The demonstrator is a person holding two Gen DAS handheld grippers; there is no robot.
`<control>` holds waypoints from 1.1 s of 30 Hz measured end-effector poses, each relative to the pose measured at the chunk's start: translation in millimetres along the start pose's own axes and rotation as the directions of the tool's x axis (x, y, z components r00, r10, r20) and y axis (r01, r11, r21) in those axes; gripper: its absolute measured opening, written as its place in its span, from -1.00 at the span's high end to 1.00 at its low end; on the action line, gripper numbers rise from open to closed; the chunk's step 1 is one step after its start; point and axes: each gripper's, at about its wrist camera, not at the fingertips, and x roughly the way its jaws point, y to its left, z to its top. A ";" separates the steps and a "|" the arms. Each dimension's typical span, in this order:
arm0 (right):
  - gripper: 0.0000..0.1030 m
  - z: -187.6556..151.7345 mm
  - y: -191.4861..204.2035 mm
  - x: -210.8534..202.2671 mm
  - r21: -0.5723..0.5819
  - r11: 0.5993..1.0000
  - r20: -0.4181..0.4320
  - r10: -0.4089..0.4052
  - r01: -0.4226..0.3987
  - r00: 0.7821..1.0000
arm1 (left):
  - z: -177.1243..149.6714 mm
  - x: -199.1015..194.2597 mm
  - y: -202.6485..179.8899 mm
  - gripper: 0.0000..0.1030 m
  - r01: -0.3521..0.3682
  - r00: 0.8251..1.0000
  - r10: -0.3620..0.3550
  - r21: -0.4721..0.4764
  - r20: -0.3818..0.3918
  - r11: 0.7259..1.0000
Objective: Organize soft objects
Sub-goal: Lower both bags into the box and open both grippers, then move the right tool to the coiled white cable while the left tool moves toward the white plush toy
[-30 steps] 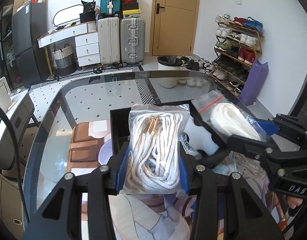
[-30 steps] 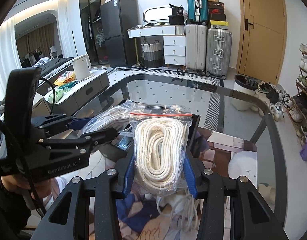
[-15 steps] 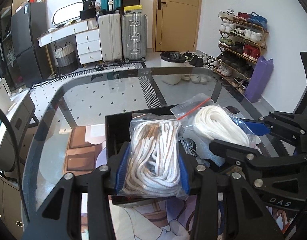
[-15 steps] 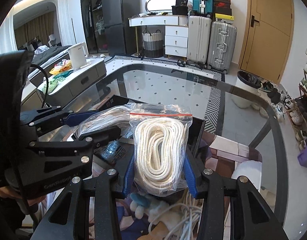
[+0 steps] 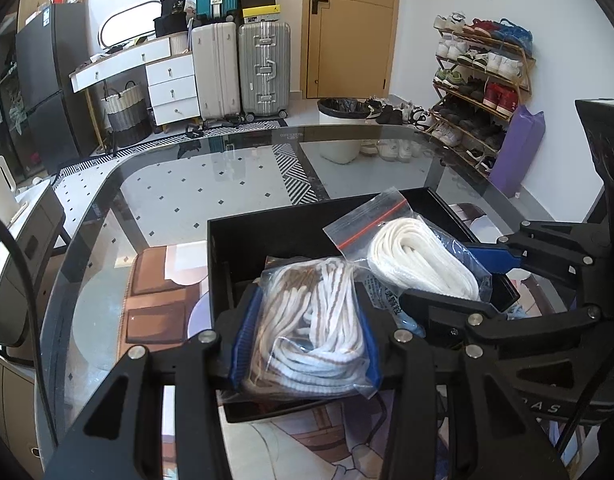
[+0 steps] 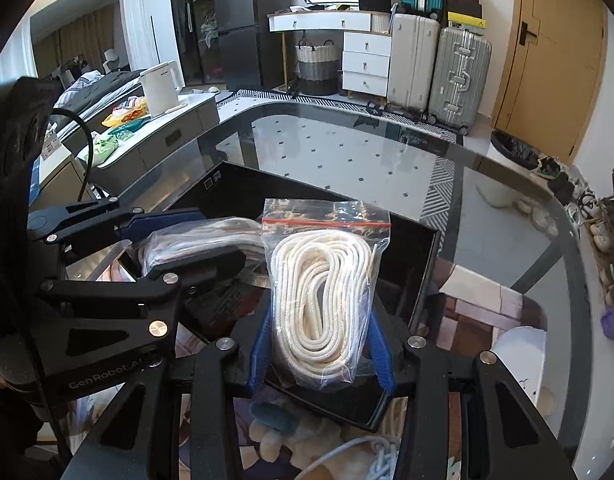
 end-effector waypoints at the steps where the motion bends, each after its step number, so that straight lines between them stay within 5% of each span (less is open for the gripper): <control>1: 0.16 -0.6 0.7 -0.1 0.004 1.000 -0.003 -0.001 0.001 1.000 | -0.3 -0.8 0.3 0.15 0.004 1.000 -0.004 0.004 -0.003 1.000; 10: 0.10 -5.6 3.5 -6.3 0.020 0.999 0.003 0.031 -0.031 1.000 | -1.0 -9.1 4.2 0.08 0.048 0.999 -0.048 0.013 -0.014 0.999; 13: -0.05 -8.9 3.2 -17.9 0.014 1.000 0.031 0.024 -0.025 0.999 | -1.5 -21.6 3.6 -0.22 0.030 0.999 -0.031 0.022 0.018 0.999; 18: -0.90 -17.4 -0.8 -46.8 0.022 1.000 0.112 0.004 -0.006 0.994 | -6.8 -44.1 6.2 -0.79 0.003 0.997 -0.005 0.022 0.080 1.000; 21: -0.92 -25.9 0.1 -60.4 0.023 1.000 0.141 -0.009 0.006 0.990 | -12.3 -54.3 6.3 -1.00 -0.006 0.994 0.003 0.028 0.110 1.000; 33: -0.99 -73.8 -15.6 -95.0 0.131 0.991 0.180 -0.013 -0.011 0.984 | -39.5 -75.7 4.0 -1.00 -0.016 0.988 0.011 0.032 0.154 0.999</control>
